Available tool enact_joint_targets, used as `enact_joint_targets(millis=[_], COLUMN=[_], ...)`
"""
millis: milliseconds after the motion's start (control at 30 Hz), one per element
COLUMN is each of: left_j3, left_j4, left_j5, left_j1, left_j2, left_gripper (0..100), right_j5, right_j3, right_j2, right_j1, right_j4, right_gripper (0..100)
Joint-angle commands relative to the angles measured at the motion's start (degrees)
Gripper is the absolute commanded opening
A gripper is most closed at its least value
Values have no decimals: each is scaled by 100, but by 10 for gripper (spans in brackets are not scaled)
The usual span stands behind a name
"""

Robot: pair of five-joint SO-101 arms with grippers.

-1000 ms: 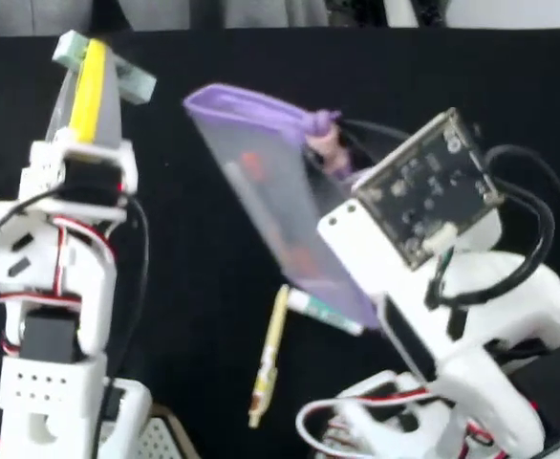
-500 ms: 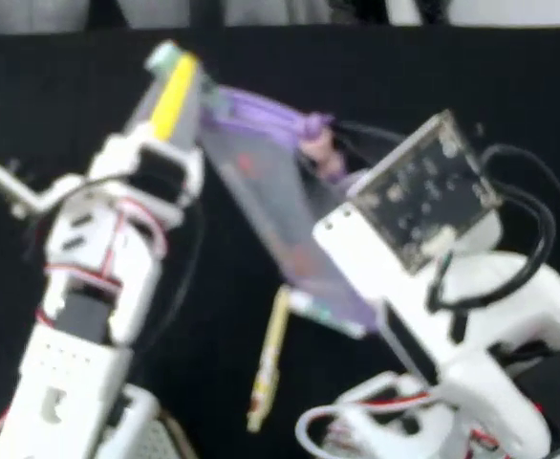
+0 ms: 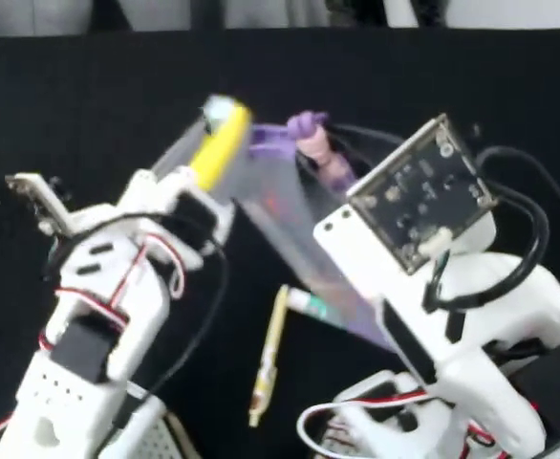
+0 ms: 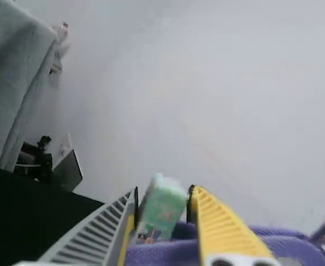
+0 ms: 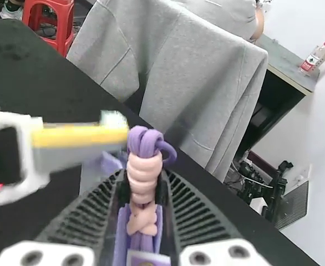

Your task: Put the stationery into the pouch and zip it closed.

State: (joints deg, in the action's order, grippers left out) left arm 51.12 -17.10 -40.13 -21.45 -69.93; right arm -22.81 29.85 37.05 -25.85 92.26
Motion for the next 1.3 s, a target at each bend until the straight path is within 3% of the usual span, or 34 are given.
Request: enact_joint_targets(millis=[0,133,467,667,867,1067,1267], left_j3=[-1130,-1622,-2193,-2141,-2044,-1200,-1218], left_j4=[-1090,-1327,-1398,-2927,-4053,-3358,-3112], left_j5=[554,624,607,677,1433,2655,2716], left_j1=[-532,-92,2220,2457,1851,338,-804], left_j2=[-123,-149,-123,352,1582,2804,4431], left_gripper=[189,189,189,188,188,189,214], right_j5=[-44,-44,-53,-35,-44,-53,-53], right_j3=[207,207,180,-242,-1174,-1226,-1226], right_j2=[84,84,75,84,84,84,84], right_j1=[-26,-26,1002,1363,1916,2681,3499], right_j4=[0,0,-211,-607,-1538,-1785,-2013], right_gripper=[11,11,11,11,11,11,11])
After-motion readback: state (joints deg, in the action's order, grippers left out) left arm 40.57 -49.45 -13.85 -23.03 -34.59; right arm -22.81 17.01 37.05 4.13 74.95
